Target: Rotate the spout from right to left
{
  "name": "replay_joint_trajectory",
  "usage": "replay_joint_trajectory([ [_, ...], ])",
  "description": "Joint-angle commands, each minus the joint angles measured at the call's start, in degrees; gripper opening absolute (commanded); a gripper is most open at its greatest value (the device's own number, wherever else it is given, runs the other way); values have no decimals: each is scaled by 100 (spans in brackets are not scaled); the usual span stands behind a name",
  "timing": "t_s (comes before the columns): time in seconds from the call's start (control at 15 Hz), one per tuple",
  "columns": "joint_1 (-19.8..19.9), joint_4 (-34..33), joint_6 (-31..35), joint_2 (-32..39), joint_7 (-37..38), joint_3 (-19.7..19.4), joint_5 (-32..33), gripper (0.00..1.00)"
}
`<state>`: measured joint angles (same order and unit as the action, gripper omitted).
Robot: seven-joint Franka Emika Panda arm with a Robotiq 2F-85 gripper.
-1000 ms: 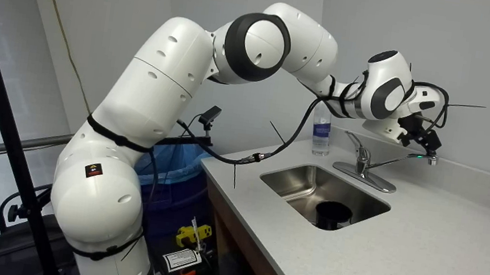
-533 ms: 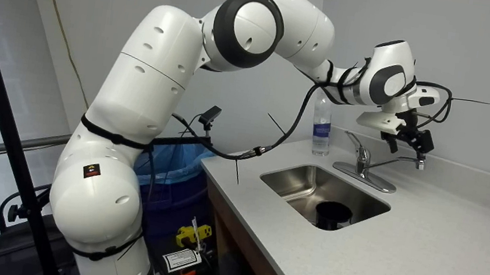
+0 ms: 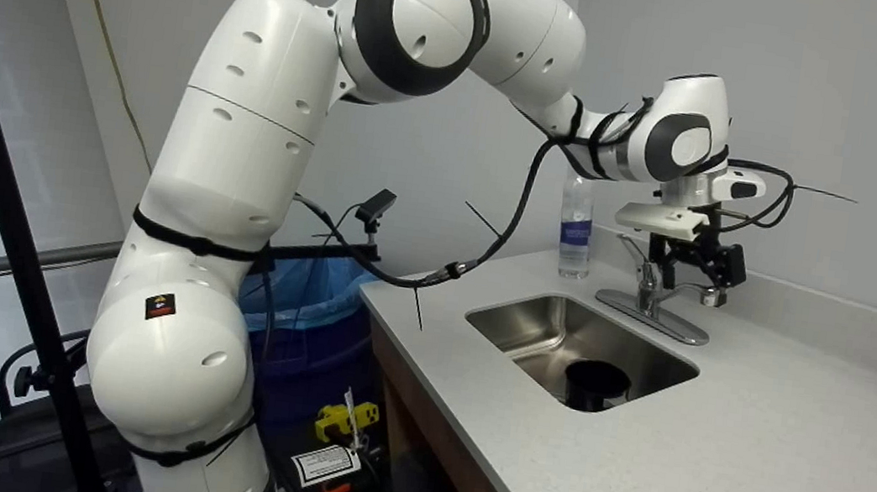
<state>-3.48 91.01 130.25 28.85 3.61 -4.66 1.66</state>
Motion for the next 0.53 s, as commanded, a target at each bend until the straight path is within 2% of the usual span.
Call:
replay_joint_trajectory([
  [0.0, 86, 736, -219, -555, -229, 244, 6, 100],
  [0.47, 56, 1342, -60, -1089, -585, 531, -114, 100],
])
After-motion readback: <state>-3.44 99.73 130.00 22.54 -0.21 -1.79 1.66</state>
